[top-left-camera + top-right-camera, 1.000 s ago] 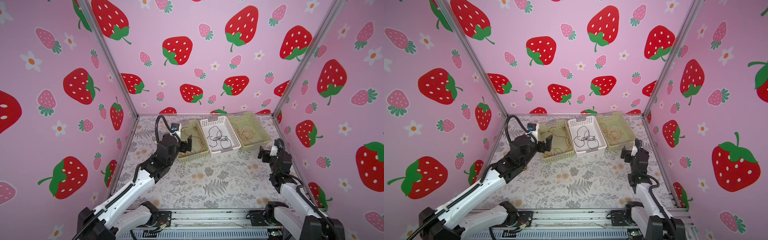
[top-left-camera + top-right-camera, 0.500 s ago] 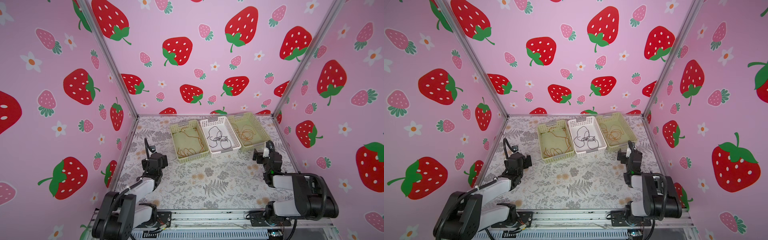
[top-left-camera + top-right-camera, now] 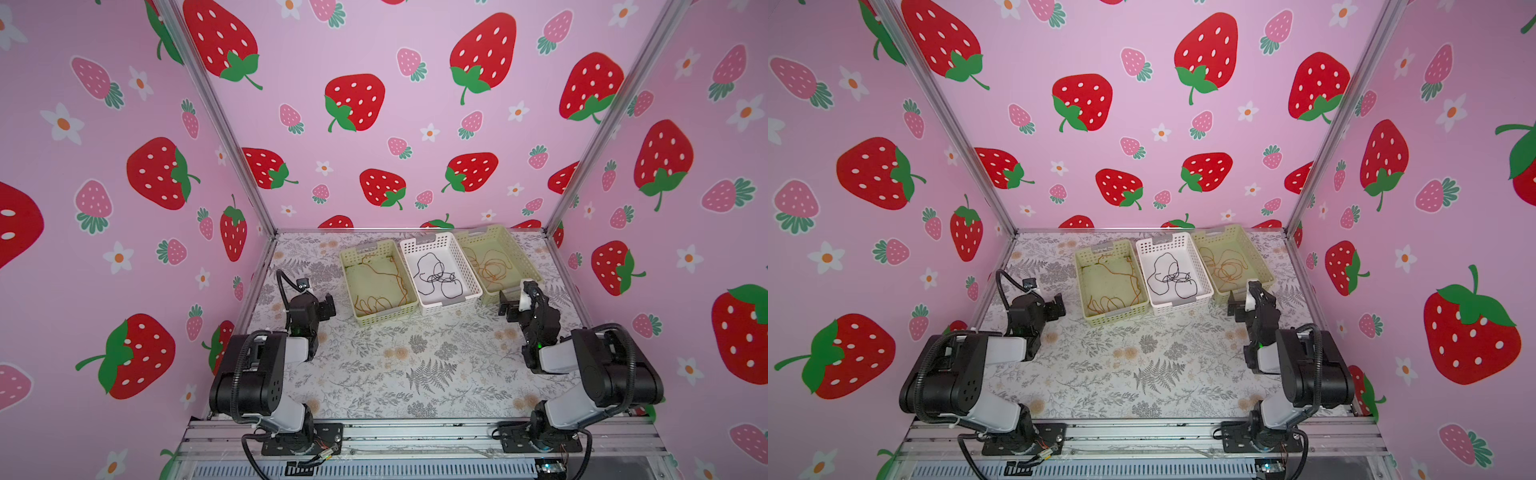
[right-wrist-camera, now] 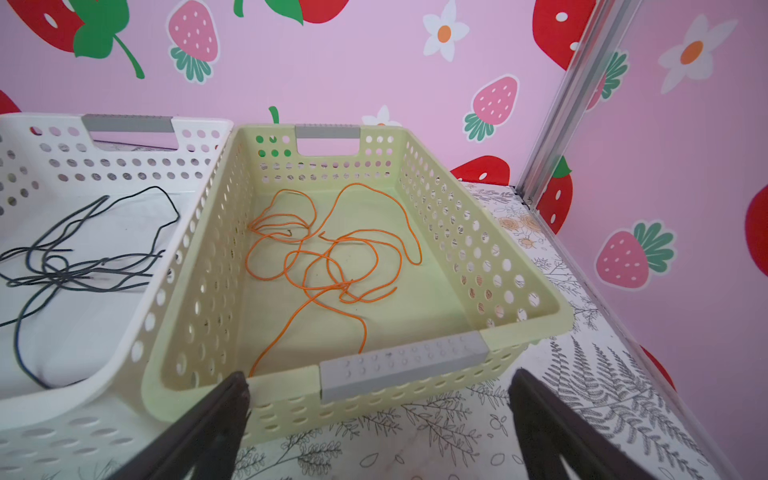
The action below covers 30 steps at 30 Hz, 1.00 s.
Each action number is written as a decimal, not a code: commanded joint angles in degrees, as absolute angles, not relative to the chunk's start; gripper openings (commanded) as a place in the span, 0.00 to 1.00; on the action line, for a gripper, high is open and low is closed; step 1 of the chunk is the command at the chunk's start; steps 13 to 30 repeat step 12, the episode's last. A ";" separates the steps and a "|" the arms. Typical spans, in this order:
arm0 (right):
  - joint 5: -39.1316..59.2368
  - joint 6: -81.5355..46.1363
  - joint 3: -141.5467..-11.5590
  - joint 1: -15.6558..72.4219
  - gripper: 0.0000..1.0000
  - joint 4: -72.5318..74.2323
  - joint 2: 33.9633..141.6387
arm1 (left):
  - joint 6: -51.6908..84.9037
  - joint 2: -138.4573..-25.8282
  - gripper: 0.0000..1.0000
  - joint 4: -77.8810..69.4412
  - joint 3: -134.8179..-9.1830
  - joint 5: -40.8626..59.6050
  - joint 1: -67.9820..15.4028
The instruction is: Untangle the cables
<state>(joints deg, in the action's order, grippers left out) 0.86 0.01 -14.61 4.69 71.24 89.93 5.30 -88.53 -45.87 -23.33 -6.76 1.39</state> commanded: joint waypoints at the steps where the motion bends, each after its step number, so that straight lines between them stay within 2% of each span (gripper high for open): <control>1: -0.30 0.70 -15.42 5.17 0.99 71.57 90.12 | 4.57 -88.37 0.97 -45.86 -24.65 -5.10 1.32; 10: -1.58 0.98 -15.76 5.80 0.99 71.27 90.36 | 3.31 -88.69 1.00 -44.40 -25.60 -7.92 -0.28; 30: -1.80 0.92 -15.19 5.78 0.99 71.76 89.92 | 3.25 -88.58 0.99 -44.63 -25.40 -8.14 -0.44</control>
